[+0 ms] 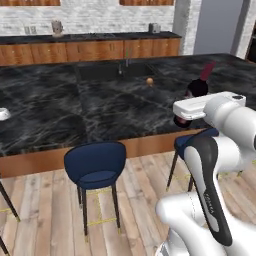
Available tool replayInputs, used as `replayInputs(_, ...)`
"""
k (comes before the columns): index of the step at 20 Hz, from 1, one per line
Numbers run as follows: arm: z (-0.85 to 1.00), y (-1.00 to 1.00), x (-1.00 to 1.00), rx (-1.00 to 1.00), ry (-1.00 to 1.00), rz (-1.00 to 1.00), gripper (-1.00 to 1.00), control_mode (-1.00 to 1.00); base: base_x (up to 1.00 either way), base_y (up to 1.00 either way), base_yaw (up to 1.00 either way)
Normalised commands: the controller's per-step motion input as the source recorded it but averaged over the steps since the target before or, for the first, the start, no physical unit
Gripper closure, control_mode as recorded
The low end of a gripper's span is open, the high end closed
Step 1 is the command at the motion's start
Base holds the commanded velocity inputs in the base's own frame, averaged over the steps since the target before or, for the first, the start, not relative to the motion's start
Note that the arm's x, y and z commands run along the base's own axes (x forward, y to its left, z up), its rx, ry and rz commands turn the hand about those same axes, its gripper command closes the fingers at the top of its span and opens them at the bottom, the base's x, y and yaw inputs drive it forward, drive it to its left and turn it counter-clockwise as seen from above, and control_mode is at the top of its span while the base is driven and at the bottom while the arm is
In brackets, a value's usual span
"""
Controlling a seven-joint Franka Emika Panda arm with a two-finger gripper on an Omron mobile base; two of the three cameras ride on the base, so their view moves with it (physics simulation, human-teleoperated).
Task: Open the cabinet directly in front. Then move the wine and the mug to the dining counter with the candle on it.
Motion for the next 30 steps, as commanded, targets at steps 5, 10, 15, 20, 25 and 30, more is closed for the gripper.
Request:
replayInputs(5, 0.0, 0.0, 0.0, 0.0, 0.0, 0.0, 1.0, 1.0, 0.0, 1.0, 0.0)
replayInputs(10, 0.0, 0.0, 0.0, 0.0, 0.0, 0.0, 1.0, 1.0, 0.03, 1.0, 0.0)
replayInputs(15, 0.0, 0.0, 0.0, 0.0, 0.0, 0.0, 1.0, 1.0, 0.94, 1.0, -0.01)
replayInputs(20, 0.0, 0.0, 0.0, 0.0, 0.0, 0.0, 1.0, 1.0, 1.0, 0.95, -0.12)
replayInputs(25, 0.0, 0.0, 0.0, 0.0, 0.0, 0.0, 1.0, 1.0, 1.0, 0.57, -0.1)
replayInputs(30, 0.0, 0.0, 0.0, 0.0, 0.0, 0.0, 1.0, 1.0, 0.86, -0.32, 0.07)
